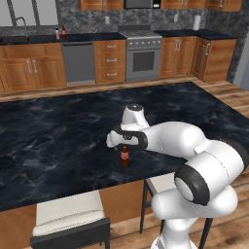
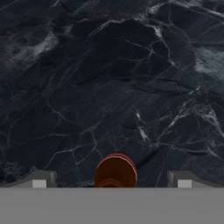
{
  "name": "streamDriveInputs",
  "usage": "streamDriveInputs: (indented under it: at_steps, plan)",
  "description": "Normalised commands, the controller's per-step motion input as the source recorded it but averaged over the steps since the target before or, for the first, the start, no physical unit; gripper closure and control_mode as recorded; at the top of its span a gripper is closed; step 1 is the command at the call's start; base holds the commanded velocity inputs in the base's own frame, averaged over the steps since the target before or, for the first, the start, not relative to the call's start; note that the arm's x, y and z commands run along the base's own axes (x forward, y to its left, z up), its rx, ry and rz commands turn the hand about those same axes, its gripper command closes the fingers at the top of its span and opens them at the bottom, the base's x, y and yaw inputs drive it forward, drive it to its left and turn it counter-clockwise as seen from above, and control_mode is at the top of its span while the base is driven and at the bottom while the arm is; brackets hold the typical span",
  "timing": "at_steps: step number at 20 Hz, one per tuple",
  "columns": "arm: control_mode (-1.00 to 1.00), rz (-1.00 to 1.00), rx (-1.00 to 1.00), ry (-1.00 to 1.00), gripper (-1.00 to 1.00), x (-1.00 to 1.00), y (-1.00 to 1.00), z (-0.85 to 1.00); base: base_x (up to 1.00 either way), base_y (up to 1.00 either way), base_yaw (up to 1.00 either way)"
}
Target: Place the large bottle from the dining counter next to the other large bottle outside the sink, and place the small bottle from the dining counter next to the other small bottle inside the sink.
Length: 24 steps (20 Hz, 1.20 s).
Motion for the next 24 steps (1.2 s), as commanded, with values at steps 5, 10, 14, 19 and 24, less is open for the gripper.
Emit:
streamDriveInputs:
  at_steps: [5,10,14,19,24]
  plan:
    - [-1.00,0.00,0.00,0.00,1.00,0.00,0.00,0.00,0.00,0.00,0.00]
    - [-1.00,0.00,0.00,0.00,1.00,0.00,0.00,0.00,0.00,0.00,0.00]
    - [-1.00,0.00,0.00,0.00,1.00,-0.01,0.00,0.00,0.00,0.00,0.00]
    - [-1.00,0.00,0.00,0.06,1.00,0.00,0.00,0.09,0.00,0.00,0.00]
    - [-1.00,0.00,0.00,0.09,1.00,-0.01,0.00,0.60,0.00,0.00,0.00]
